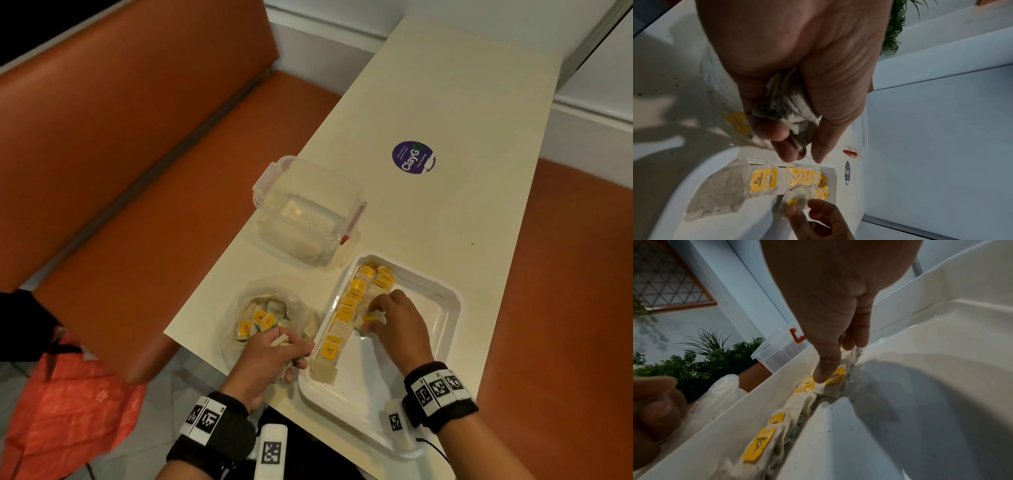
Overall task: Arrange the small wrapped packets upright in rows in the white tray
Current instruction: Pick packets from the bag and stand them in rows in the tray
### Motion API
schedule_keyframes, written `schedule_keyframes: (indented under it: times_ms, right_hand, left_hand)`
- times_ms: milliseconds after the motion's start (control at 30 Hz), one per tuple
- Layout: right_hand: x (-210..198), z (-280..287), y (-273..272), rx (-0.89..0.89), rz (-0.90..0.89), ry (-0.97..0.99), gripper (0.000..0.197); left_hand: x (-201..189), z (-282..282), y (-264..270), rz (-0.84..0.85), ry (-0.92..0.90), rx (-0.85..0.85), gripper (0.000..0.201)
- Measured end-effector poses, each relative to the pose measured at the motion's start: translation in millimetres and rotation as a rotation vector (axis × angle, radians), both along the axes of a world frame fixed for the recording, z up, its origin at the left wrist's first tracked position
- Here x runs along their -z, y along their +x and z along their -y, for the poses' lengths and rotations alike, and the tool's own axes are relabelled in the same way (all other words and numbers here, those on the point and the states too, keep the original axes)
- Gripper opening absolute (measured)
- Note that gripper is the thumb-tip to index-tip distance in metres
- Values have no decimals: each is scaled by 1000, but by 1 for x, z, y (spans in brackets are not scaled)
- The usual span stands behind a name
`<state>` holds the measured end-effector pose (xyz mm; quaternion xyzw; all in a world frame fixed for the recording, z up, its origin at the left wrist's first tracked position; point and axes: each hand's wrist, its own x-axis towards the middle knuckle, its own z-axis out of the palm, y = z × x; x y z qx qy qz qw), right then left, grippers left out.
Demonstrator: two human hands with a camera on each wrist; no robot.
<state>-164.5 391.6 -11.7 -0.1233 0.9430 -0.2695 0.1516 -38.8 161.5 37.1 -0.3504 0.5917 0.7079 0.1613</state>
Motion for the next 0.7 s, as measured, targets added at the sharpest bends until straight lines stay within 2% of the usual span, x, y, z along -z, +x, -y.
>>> schedule_keyframes:
  times_ms: [133,300,500,600,700]
  right_hand:
    - [10,-3,3,-24,72,13,20]
    - [17,-1,6,-126,-4,27,16]
    - [-5,-2,6,-331,-239,156,36]
    - [-16,2,-2,-479,-248,270,43]
    - [-13,3,-10,-543,-255,373,45]
  left_hand:
    - [0,0,-2,-7,9,2,21]
    - [0,1,-2,-8,0,12,20]
    - [0,5,-1,-17,-4,23,19]
    - [1,5,-1,-13,-5,18,19]
    - [3,5,1,-10,-8,21,21]
